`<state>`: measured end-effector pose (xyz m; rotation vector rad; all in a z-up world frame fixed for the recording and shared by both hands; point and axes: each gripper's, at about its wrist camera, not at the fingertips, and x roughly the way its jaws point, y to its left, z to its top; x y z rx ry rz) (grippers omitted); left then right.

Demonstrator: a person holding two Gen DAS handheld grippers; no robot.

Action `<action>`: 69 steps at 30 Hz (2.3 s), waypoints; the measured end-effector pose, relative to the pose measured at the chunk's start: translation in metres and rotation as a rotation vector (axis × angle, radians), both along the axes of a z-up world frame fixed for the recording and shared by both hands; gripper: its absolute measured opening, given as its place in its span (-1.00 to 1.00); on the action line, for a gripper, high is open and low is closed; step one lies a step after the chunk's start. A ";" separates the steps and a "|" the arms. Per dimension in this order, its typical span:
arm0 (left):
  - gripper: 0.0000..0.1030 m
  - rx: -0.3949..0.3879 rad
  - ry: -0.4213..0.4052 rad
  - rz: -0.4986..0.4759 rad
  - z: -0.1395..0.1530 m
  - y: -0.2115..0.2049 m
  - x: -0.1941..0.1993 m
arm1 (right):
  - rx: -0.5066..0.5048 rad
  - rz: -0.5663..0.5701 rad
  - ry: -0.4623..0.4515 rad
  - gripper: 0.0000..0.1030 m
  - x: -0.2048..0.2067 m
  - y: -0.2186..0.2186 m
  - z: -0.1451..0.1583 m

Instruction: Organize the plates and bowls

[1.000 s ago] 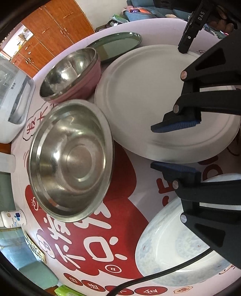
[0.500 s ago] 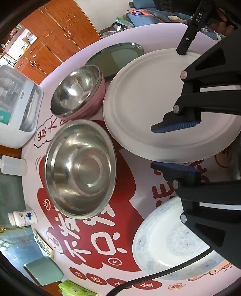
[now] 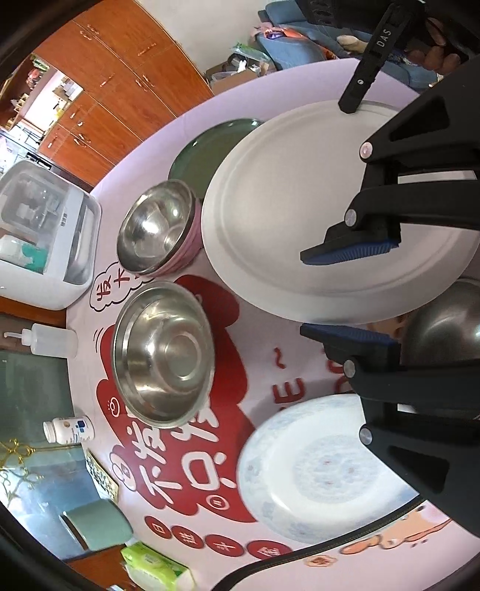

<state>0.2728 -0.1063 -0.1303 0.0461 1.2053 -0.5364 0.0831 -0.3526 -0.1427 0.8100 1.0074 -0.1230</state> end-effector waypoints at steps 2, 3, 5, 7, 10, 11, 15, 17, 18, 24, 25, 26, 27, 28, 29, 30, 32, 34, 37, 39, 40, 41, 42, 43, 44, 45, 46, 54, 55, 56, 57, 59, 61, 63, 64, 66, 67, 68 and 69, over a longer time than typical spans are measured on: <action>-0.41 -0.011 -0.002 0.009 0.005 0.006 -0.013 | -0.009 -0.002 -0.012 -0.66 -0.007 0.002 0.006; -0.41 -0.015 -0.003 0.014 0.007 0.008 -0.016 | -0.016 -0.003 -0.017 -0.66 -0.011 0.003 0.009; -0.41 -0.023 -0.006 0.025 0.011 0.013 -0.028 | -0.035 -0.001 -0.026 -0.66 -0.018 0.007 0.015; -0.41 -0.030 -0.008 0.034 0.015 0.018 -0.039 | -0.057 0.003 -0.039 -0.66 -0.025 0.011 0.022; -0.41 -0.041 -0.016 0.040 0.020 0.025 -0.056 | -0.094 0.009 -0.054 -0.66 -0.037 0.019 0.033; -0.41 -0.042 -0.018 0.039 0.021 0.027 -0.060 | -0.107 0.010 -0.059 -0.66 -0.041 0.021 0.036; -0.41 -0.055 -0.030 0.036 0.028 0.037 -0.080 | -0.159 0.014 -0.073 -0.66 -0.058 0.034 0.046; -0.41 -0.063 -0.032 0.032 0.030 0.043 -0.092 | -0.179 0.011 -0.075 -0.66 -0.067 0.040 0.049; -0.41 -0.066 -0.034 0.030 0.031 0.047 -0.098 | -0.188 0.011 -0.077 -0.66 -0.071 0.044 0.051; -0.41 -0.078 -0.037 0.017 0.035 0.064 -0.132 | -0.258 0.010 -0.076 -0.66 -0.104 0.067 0.060; -0.41 -0.081 -0.039 0.016 0.036 0.067 -0.137 | -0.277 0.014 -0.077 -0.66 -0.110 0.072 0.061; -0.41 -0.080 -0.039 0.014 0.036 0.071 -0.144 | -0.291 0.017 -0.075 -0.66 -0.114 0.077 0.062; -0.41 -0.079 -0.038 0.013 0.036 0.073 -0.148 | -0.302 0.019 -0.073 -0.65 -0.118 0.080 0.063; -0.41 -0.078 -0.037 0.011 0.036 0.075 -0.154 | -0.313 0.020 -0.071 -0.65 -0.122 0.083 0.063; -0.40 -0.078 -0.037 0.008 0.035 0.077 -0.159 | -0.320 0.022 -0.067 -0.65 -0.126 0.086 0.062; -0.40 -0.075 -0.039 0.002 0.034 0.078 -0.165 | -0.326 0.023 -0.062 -0.64 -0.131 0.088 0.061; -0.40 -0.065 -0.037 -0.005 0.033 0.079 -0.173 | -0.329 0.025 -0.053 -0.64 -0.139 0.091 0.058; -0.40 -0.053 -0.039 -0.013 0.031 0.080 -0.183 | -0.338 0.026 -0.042 -0.64 -0.145 0.094 0.056; -0.39 -0.035 -0.040 -0.025 0.029 0.079 -0.194 | -0.355 0.036 -0.033 -0.63 -0.152 0.096 0.054; -0.38 -0.023 -0.042 -0.028 0.027 0.078 -0.202 | -0.369 0.047 -0.025 -0.62 -0.156 0.096 0.053; -0.37 -0.016 -0.042 -0.028 0.026 0.077 -0.205 | -0.376 0.055 -0.021 -0.62 -0.157 0.096 0.052; -0.35 -0.008 -0.041 -0.026 0.024 0.075 -0.209 | -0.381 0.063 -0.015 -0.61 -0.158 0.095 0.051; -0.34 -0.001 -0.041 -0.024 0.023 0.073 -0.212 | -0.383 0.070 -0.011 -0.61 -0.159 0.095 0.050; -0.34 0.004 -0.043 -0.022 0.022 0.072 -0.213 | -0.386 0.079 -0.003 -0.60 -0.160 0.094 0.048; -0.34 0.013 -0.045 -0.020 0.020 0.070 -0.217 | -0.388 0.088 0.005 -0.60 -0.161 0.093 0.046; -0.34 0.021 -0.044 -0.017 0.018 0.067 -0.219 | -0.391 0.102 0.017 -0.60 -0.160 0.091 0.043; -0.34 0.026 -0.042 -0.014 0.016 0.066 -0.221 | -0.396 0.113 0.029 -0.60 -0.160 0.090 0.042; -0.34 0.087 -0.021 0.061 -0.006 0.044 -0.235 | -0.447 0.225 0.098 -0.53 -0.150 0.078 0.019; -0.34 0.094 -0.017 0.072 -0.009 0.042 -0.236 | -0.450 0.240 0.103 -0.53 -0.149 0.075 0.015; -0.34 0.102 -0.012 0.085 -0.013 0.038 -0.238 | -0.450 0.251 0.109 -0.52 -0.148 0.073 0.011; -0.34 0.107 -0.009 0.092 -0.016 0.037 -0.239 | -0.446 0.263 0.118 -0.52 -0.147 0.069 0.006; -0.34 0.124 -0.001 0.115 -0.023 0.032 -0.241 | -0.428 0.284 0.132 -0.52 -0.146 0.062 -0.001; -0.34 0.132 0.008 0.136 -0.028 0.027 -0.242 | -0.419 0.305 0.143 -0.52 -0.143 0.057 -0.008; -0.34 0.141 0.015 0.159 -0.032 0.024 -0.243 | -0.418 0.326 0.139 -0.51 -0.141 0.054 -0.013; -0.33 0.146 0.013 0.176 -0.033 0.022 -0.244 | -0.419 0.339 0.133 -0.49 -0.139 0.052 -0.015; -0.29 0.150 0.002 0.195 -0.034 0.018 -0.246 | -0.428 0.366 0.120 -0.47 -0.135 0.051 -0.018; -0.24 0.157 -0.003 0.208 -0.034 0.014 -0.246 | -0.431 0.381 0.116 -0.46 -0.133 0.050 -0.020; -0.20 0.162 -0.008 0.219 -0.035 0.013 -0.246 | -0.432 0.394 0.112 -0.46 -0.130 0.049 -0.021; -0.20 0.169 -0.014 0.230 -0.035 0.011 -0.246 | -0.434 0.408 0.108 -0.45 -0.127 0.048 -0.023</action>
